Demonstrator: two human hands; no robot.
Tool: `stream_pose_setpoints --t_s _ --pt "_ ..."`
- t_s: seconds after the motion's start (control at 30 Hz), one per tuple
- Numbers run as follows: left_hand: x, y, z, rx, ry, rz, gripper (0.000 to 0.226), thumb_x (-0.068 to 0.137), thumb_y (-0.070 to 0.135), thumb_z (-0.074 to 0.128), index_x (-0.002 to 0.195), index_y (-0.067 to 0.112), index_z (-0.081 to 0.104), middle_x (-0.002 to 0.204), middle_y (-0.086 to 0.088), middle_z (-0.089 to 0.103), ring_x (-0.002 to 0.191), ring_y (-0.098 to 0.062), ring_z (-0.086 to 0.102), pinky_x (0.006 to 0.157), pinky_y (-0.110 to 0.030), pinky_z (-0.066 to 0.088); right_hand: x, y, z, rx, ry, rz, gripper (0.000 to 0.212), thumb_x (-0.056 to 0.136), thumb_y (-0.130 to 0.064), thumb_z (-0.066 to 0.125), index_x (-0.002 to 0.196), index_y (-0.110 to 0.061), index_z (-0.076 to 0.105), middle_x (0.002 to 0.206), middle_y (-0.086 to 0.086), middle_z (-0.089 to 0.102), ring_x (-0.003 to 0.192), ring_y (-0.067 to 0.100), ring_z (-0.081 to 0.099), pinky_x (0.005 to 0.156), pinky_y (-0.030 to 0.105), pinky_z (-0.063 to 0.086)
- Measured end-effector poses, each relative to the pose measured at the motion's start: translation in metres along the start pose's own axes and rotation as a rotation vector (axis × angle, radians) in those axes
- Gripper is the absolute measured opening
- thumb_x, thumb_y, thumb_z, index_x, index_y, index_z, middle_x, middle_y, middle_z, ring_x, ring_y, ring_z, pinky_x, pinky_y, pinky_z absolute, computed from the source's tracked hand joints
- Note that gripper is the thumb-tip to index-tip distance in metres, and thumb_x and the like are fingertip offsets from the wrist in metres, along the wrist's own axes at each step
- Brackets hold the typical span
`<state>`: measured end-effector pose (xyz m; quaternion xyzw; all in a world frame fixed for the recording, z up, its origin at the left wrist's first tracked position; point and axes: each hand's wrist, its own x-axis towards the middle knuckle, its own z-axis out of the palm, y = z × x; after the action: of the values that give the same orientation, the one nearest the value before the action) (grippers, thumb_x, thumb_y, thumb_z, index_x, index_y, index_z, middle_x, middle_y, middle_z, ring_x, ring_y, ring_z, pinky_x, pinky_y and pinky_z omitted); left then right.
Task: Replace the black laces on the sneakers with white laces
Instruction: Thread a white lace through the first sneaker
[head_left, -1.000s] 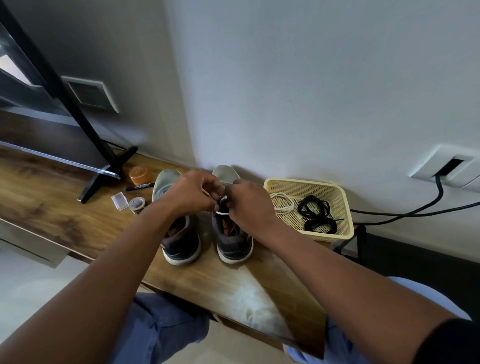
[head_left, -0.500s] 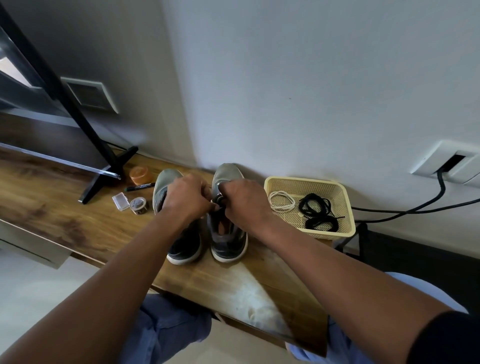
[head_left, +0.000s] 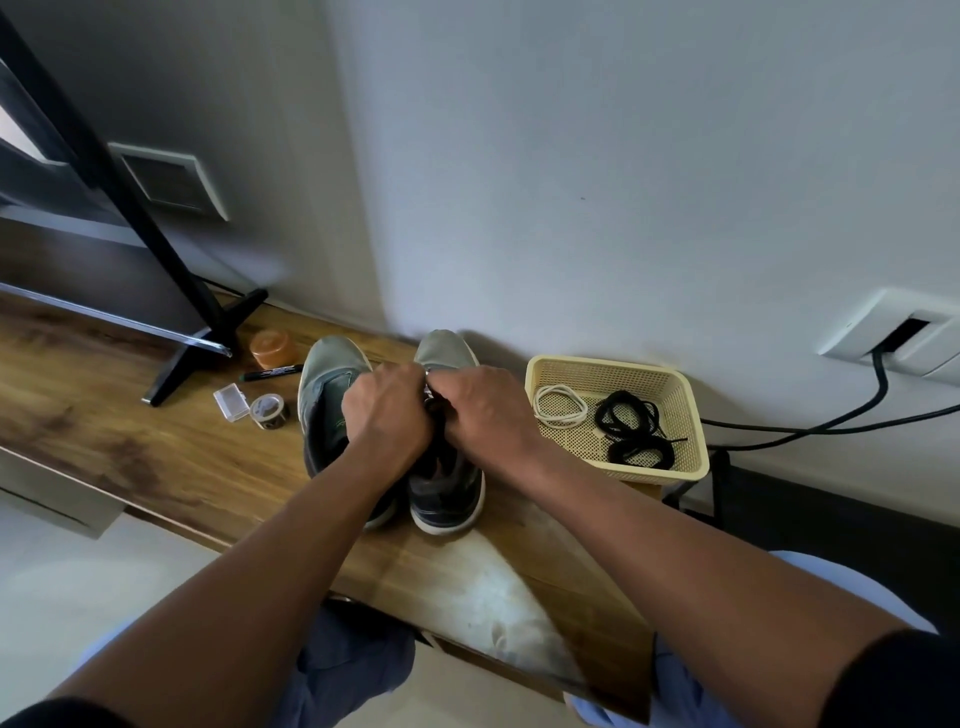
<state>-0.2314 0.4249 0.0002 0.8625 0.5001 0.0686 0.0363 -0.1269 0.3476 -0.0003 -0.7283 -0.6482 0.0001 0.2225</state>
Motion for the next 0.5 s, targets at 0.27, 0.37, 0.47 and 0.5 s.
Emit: stream_pose_setpoints --t_s 0.27,0.37,0.47,0.5 --pt "0.010 -0.002 -0.019 -0.001 -0.197 0.009 0.037 0.083 0.037 0.074 0.115 0.023 0.063 0.112 -0.009 0.069 0.107 -0.035 0.067 0.077 -0.040 0.049 0.016 0.016 -0.015 0.151 -0.078 0.074 0.016 0.085 -0.032 0.079 0.095 -0.021 0.073 0.093 0.005 0.075 0.091 0.029 0.069 0.068 0.031 0.040" --pt "0.007 0.002 -0.038 -0.098 -0.187 0.158 0.058 0.080 0.033 0.079 0.133 0.023 0.056 0.130 -0.009 0.061 0.121 -0.036 0.060 0.096 -0.046 0.051 0.021 0.027 -0.038 0.171 -0.078 0.088 0.015 0.085 -0.032 0.078 0.097 -0.023 0.075 0.098 -0.001 0.076 0.092 0.023 0.070 0.074 0.031 0.047" --pt "-0.004 0.019 -0.052 -0.258 -0.121 0.329 0.056 0.089 0.028 0.067 0.143 0.024 0.053 0.141 -0.006 0.056 0.130 -0.030 0.054 0.106 -0.042 0.045 0.022 0.047 -0.056 0.086 -0.136 0.153 0.008 0.087 -0.027 0.068 0.090 -0.026 0.075 0.090 -0.001 0.075 0.085 0.024 0.070 0.072 0.034 0.053" --pt "-0.007 0.026 -0.054 -0.248 -0.149 0.387 0.056 0.089 0.028 0.066 0.143 0.024 0.054 0.143 -0.005 0.056 0.133 -0.029 0.051 0.109 -0.041 0.044 0.020 0.055 -0.060 0.031 -0.157 0.174 0.008 0.087 -0.025 0.066 0.086 -0.026 0.073 0.088 0.001 0.074 0.084 0.027 0.068 0.068 0.032 0.051"
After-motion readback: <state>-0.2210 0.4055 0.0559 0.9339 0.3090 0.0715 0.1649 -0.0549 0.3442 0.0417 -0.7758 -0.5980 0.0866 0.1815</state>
